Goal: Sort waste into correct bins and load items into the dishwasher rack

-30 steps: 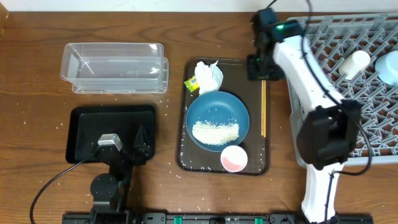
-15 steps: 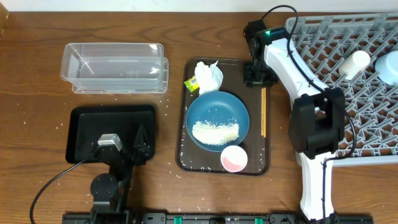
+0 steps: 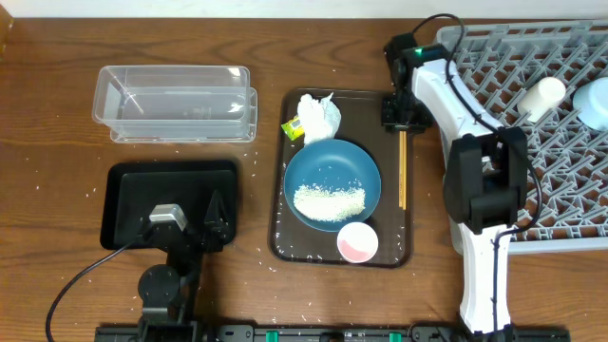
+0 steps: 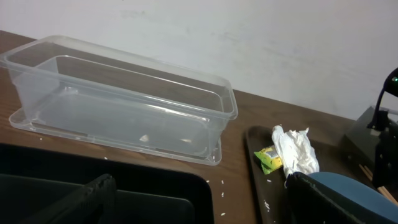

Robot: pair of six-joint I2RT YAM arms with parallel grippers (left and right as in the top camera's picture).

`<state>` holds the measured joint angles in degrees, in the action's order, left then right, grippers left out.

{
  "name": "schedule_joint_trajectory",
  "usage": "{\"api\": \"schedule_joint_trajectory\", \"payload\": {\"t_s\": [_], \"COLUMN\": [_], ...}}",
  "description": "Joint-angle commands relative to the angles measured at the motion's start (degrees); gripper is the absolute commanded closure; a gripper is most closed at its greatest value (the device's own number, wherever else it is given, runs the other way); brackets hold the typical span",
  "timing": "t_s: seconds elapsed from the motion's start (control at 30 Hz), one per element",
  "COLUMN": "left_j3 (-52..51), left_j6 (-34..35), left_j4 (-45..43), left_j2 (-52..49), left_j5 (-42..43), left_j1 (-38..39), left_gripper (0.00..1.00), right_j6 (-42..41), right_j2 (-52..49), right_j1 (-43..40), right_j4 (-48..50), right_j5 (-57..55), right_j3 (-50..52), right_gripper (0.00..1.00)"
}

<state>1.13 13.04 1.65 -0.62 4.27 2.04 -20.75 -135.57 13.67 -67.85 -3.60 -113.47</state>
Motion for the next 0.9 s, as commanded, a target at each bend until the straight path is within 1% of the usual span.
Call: {"api": "schedule_joint_trajectory", "payload": {"t_s": [0.0,0.13,0.4,0.7,0.87], "left_j3": [-0.90,-0.90,-0.90,-0.90,-0.90], "left_j6": [-0.98,-0.98,-0.98,-0.98,-0.98], "left_j4": [2.03,2.03,2.03,2.03,2.03], "left_j2": [0.37,0.37,0.37,0.37,0.37], "left_j5": [0.59,0.59,0.59,0.59,0.59], "left_j1": [0.28,0.28,0.28,0.28,0.28], "left_gripper": [0.11,0.11,0.10,0.11,0.10], "right_j6": [0.26,0.66,0.66,0.68,0.63], "right_j2": [-0.22,-0.22,-0.22,-0.22,-0.22], "right_j1": [-0.26,0.33,0.50,0.57,0.59], "right_j4": [0.24,1.46,1.64,6.25,6.60], "right_j5": [-0.11,2.03,2.08,2.14,2.16], "right_j3": [0.35,0.37,1.11,7.02,7.56], "right_gripper": [0.68,0.69,0.66,0.67,0.68]}}
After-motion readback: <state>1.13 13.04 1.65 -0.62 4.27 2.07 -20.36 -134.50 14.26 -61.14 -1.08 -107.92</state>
